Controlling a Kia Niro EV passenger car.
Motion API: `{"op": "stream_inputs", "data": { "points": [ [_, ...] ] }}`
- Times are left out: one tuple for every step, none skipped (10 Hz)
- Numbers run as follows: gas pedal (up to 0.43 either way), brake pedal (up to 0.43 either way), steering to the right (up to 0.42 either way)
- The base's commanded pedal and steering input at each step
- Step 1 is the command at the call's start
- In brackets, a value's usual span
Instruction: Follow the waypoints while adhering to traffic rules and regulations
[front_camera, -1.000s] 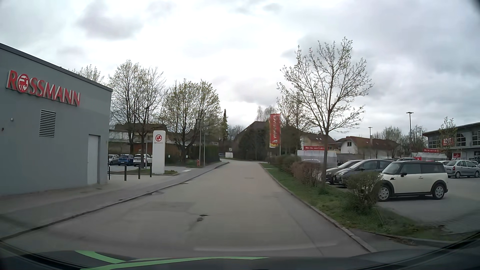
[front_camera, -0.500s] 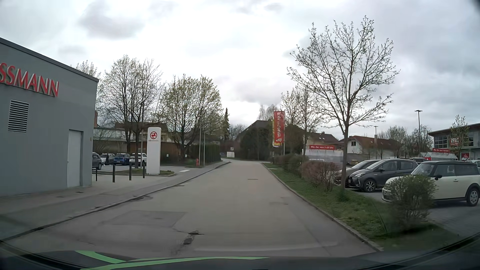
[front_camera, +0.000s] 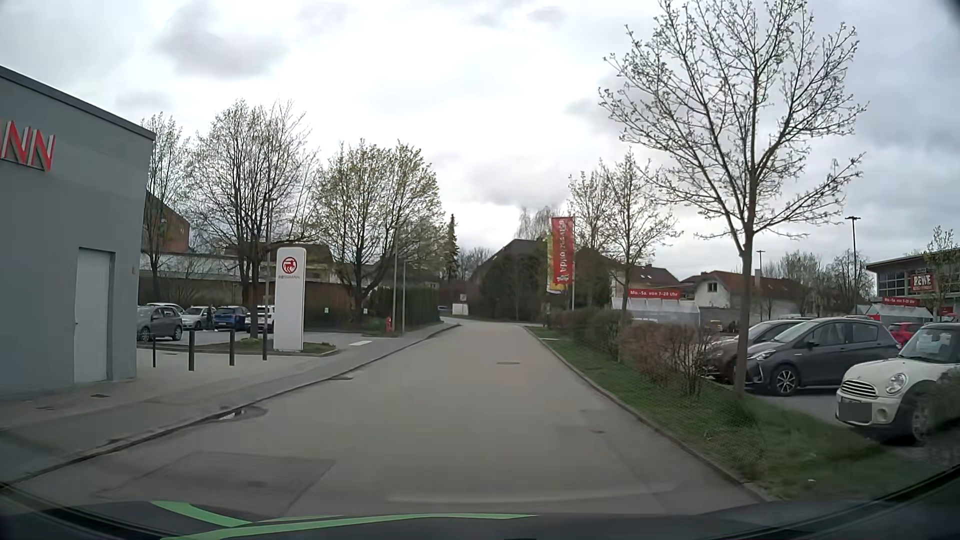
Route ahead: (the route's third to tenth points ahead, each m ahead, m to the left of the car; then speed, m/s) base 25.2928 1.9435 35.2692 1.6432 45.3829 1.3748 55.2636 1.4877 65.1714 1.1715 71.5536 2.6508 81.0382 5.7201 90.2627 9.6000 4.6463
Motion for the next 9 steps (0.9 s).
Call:
{"op": "stream_inputs", "data": {
  "points": [
    [0.059,0.0,0.014],
    [0.059,0.0,0.016],
    [0.059,0.0,0.018],
    [0.059,0.0,0.019],
    [0.059,0.0,0.02],
    [0.059,0.0,0.021],
    [0.059,0.0,0.023],
    [0.059,0.0,0.025],
    [0.059,0.0,0.026]
  ]
}}
